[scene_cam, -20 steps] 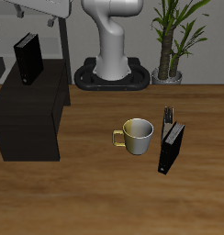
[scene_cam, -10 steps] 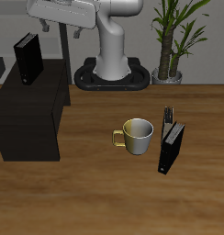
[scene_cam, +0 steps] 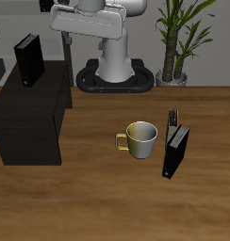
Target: Place the right black book upright on top of the shelf and place the left black book upright on top of the shelf
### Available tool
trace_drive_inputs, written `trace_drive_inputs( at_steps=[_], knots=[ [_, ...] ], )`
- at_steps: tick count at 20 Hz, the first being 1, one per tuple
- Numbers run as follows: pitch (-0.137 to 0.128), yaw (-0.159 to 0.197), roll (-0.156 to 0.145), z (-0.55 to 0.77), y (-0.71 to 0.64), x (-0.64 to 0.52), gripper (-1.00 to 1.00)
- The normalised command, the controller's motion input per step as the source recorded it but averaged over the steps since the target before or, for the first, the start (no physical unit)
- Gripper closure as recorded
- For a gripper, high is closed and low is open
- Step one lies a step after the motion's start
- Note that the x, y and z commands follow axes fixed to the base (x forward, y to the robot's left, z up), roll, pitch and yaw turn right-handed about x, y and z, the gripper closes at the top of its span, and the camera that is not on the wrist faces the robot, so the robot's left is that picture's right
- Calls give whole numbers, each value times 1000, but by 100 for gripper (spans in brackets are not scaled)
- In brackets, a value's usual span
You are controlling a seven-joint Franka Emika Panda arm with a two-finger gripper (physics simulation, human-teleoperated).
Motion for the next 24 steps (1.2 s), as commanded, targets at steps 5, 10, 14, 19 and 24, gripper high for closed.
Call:
trace_drive_inputs(
  at_steps=[5,10,14,19,24],
  knots=[
    [-10,-13,4,-127,416,372,-100],
    [-1,-25,-16,-204,275,268,-100],
    [-42,-72,-20,-195,434,251,-100],
    [-14,-22,23,-246,601,291,-100],
    [-1,-39,14,-261,421,353,-100]
  ],
)
